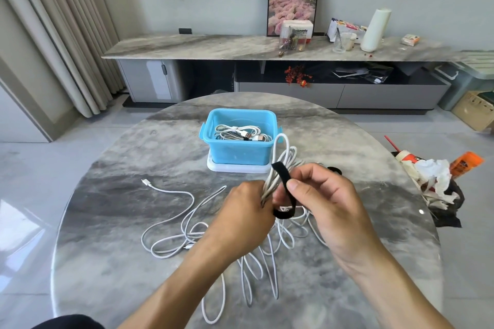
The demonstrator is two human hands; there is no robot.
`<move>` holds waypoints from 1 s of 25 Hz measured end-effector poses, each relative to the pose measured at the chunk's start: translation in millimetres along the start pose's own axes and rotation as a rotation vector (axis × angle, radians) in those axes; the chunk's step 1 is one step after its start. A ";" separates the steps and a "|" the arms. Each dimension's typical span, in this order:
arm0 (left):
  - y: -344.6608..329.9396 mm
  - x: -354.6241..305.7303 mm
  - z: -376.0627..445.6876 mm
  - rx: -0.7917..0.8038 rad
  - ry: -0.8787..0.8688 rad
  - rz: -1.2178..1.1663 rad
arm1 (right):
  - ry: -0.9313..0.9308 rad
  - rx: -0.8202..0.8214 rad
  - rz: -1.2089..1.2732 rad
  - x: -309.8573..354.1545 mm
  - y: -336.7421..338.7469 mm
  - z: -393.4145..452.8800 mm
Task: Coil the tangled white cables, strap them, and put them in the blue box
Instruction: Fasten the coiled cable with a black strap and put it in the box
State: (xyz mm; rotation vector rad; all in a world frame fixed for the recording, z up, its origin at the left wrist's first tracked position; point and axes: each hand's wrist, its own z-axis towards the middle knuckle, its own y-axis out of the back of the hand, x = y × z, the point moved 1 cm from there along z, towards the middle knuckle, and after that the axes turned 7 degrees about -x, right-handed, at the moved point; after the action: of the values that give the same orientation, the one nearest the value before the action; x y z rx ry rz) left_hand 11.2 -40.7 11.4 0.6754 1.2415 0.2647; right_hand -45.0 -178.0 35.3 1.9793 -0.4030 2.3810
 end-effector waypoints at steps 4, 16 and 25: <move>-1.4 1.8 -0.3 -0.042 0.034 0.060 | -0.028 -0.018 0.065 3.9 -2.5 -1.3; 1.2 -11.8 -6.8 0.056 -0.092 -0.020 | -0.049 -0.172 -0.219 -8.8 -11.6 -4.9; -10.7 -10.0 -14.0 -0.010 0.063 -0.457 | -0.075 -0.092 -0.197 5.6 -5.4 -3.9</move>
State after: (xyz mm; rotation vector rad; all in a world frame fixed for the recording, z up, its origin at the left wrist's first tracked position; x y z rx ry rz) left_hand -7.0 -49.8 10.5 0.3611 1.4161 -0.0873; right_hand -48.8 -172.8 41.1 1.9725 -0.2982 2.1377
